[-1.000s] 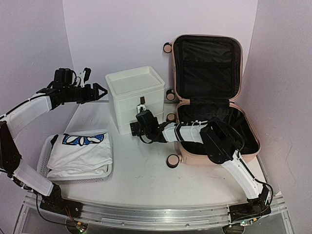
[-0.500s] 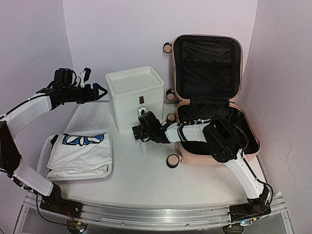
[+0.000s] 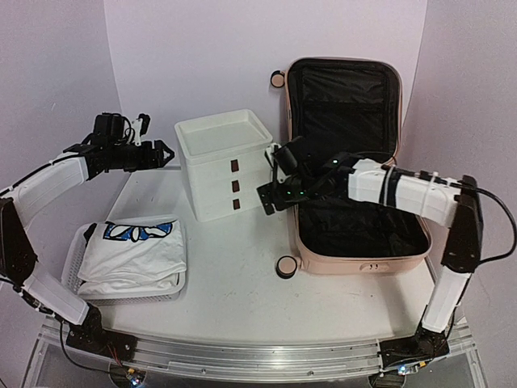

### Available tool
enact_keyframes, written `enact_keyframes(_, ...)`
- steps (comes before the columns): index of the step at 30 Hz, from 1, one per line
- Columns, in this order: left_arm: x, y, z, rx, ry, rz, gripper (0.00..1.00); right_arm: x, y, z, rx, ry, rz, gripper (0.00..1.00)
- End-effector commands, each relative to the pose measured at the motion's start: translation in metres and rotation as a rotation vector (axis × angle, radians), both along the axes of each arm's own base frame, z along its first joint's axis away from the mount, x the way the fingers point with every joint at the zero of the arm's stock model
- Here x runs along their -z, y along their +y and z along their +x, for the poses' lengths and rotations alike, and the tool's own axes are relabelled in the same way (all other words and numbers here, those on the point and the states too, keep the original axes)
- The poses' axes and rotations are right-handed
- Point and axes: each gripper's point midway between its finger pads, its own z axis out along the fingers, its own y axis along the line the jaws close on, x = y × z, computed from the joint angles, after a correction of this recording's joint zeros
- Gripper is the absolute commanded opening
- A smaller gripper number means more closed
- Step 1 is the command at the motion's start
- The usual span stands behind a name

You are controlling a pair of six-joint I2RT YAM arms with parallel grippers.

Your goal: Open, take out, and arrange the luggage

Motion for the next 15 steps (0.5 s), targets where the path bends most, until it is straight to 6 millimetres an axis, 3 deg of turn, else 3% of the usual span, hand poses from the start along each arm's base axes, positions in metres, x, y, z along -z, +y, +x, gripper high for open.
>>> enact_keyframes(1,0.001,0.016,0.029,-0.188,0.087,0.034,0.85,0.015,-0.087,-0.040,0.081,0.067,-0.244,0.98)
enact_keyframes(8,-0.037,0.002,0.061,-0.301,0.015,0.036,0.85,0.039,-0.135,-0.077,0.093,0.135,-0.267,0.98)
enact_keyframes(12,-0.040,-0.012,0.083,-0.336,-0.006,0.110,0.85,0.047,-0.156,-0.096,0.101,0.150,-0.268,0.98)
enact_keyframes(15,-0.031,-0.012,0.102,-0.406,0.022,0.169,0.84,0.042,-0.167,-0.107,0.100,0.146,-0.239,0.98)
